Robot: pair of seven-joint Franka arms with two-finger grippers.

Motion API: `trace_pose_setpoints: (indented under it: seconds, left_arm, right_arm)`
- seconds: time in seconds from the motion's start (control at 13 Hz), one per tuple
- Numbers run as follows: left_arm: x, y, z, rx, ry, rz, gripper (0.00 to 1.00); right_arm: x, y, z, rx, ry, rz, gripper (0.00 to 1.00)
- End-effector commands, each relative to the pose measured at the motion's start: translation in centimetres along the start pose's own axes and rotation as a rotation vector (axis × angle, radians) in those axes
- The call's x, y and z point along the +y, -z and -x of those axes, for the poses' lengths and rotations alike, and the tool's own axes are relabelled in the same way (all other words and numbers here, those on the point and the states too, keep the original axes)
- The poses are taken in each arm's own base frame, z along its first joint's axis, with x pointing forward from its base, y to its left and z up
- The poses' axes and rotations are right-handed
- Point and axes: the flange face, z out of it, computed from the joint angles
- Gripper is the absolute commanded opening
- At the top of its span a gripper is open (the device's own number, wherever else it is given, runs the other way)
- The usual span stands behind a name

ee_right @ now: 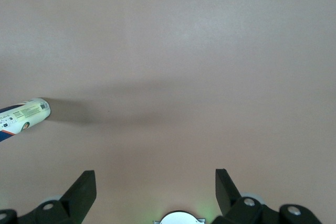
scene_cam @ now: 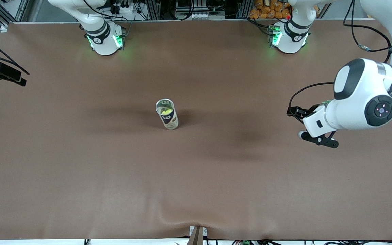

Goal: Insert tennis ball vertically with right arm

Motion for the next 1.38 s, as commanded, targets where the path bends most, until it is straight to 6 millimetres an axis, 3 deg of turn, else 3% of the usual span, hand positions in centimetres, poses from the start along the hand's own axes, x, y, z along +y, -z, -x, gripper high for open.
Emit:
trace_pose_setpoints:
  seconds: [0.0,0.31,0.69,1.0,1.3]
  left_arm:
    - [-0.3,2.6,1.4,0.040,0.044,-0.051,1.00]
    - [1.2,7.7,4.7,0.134,0.122,-0.076,1.00]
    - [2.6,11.3,8.9,0.145,0.164,-0.090,1.00]
    - [1.0,14.0,9.7,0.194,0.173,-0.089,1.00]
    - [0.8,15.9,10.0,0.236,0.178,-0.096,1.00]
  right_arm:
    - [-0.2,0.6,0.4,0.003,-0.042,0.011,1.00]
    - [-0.1,0.5,0.3,0.001,-0.043,0.011,1.00]
    - [0.0,0.2,0.2,0.000,-0.033,0.011,1.00]
    - [-0.2,0.1,0.1,0.005,-0.026,0.067,1.00]
    - [0.0,-0.2,0.0,-0.001,-0.030,0.065,1.00]
